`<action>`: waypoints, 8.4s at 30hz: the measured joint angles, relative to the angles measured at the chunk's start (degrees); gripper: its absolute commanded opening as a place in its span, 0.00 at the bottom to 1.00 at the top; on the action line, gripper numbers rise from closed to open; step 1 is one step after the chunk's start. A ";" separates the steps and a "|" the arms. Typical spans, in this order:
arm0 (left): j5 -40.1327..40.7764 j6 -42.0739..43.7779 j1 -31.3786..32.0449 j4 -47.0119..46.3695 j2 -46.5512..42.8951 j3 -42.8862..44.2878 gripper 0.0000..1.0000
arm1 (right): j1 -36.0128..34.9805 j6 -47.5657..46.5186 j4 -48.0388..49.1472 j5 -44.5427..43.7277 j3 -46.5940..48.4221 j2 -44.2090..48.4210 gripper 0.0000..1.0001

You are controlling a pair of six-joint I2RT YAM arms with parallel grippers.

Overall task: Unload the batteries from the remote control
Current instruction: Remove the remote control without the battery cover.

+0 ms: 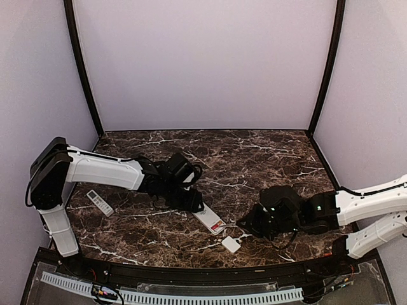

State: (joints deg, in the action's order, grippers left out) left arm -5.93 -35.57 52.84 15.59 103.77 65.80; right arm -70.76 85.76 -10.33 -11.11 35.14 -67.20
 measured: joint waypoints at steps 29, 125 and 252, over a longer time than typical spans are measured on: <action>1.16 6.49 -1.57 0.96 4.79 2.73 0.57 | 0.00 5.46 -1.42 -0.35 4.20 -7.85 0.00; 0.59 -8.39 1.36 -5.27 -13.11 -15.43 0.44 | -1.75 2.32 38.18 -6.91 -16.57 -4.37 0.00; 1.88 2.16 -1.57 -3.15 2.21 -2.84 0.62 | -7.91 -9.92 -8.55 -20.22 10.45 -13.55 0.00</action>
State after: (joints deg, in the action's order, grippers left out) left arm -4.05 -33.41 51.27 12.45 105.97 62.96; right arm -78.67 75.83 -18.87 -31.33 45.58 -80.75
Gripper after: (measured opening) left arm 0.619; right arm 0.091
